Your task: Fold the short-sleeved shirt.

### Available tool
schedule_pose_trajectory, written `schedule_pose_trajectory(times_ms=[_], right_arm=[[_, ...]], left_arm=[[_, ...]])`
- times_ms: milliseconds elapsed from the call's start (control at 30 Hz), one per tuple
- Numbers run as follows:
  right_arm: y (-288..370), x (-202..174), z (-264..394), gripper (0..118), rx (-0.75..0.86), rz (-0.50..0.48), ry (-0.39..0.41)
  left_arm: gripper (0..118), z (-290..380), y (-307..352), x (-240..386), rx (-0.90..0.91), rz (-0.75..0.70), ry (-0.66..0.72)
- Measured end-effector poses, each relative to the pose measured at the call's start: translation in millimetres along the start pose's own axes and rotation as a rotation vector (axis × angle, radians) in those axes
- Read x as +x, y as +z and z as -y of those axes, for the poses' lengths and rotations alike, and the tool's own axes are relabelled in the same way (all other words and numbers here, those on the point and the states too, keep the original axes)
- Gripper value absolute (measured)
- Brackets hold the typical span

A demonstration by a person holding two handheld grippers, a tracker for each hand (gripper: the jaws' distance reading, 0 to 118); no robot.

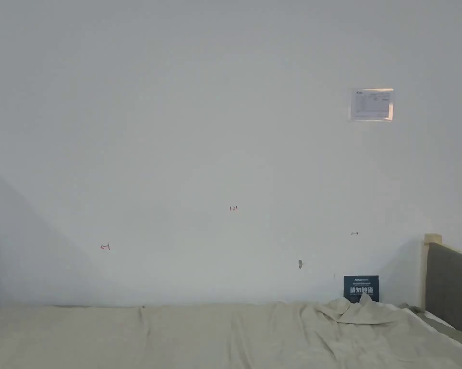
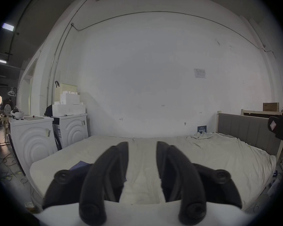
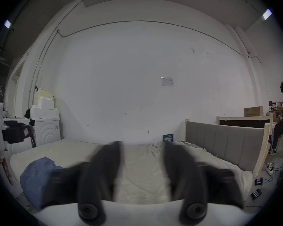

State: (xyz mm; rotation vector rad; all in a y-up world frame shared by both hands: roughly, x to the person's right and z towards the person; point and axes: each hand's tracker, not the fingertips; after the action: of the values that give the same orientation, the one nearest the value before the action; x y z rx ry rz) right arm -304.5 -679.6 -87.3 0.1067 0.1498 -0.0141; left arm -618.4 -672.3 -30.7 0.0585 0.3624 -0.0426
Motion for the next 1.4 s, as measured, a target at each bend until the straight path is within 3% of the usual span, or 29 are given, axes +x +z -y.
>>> schedule_pose_trajectory(times_ms=[67, 133, 200, 967, 1133, 1400], right_arm=[[-4, 1, -1, 25, -0.003, 0.036, -0.011], [0, 7, -1, 12, 0.001, -0.011, -0.101], [-3, 9, -2, 5, -0.005, 0.009, -0.103], [-1, 12, 0, 2, -0.013, 0.021, -0.081], [-8, -12, 3, 2, -0.05, -0.048, -0.08], [-15, -107, 6, 2, -0.06, -0.32, -0.106]], left_arm=[[9, 0, 1, -1, 0.015, -0.022, 0.0], [2, -1, 2, -1, 0.026, -0.033, -0.003], [0, -2, 3, -2, 0.036, -0.031, -0.008], [0, 3, -16, -18, 0.036, -0.012, -0.011], [0, -6, 11, -33, 0.038, -0.063, -0.068], [0, -19, 64, -123, 0.021, -0.319, -0.045]])
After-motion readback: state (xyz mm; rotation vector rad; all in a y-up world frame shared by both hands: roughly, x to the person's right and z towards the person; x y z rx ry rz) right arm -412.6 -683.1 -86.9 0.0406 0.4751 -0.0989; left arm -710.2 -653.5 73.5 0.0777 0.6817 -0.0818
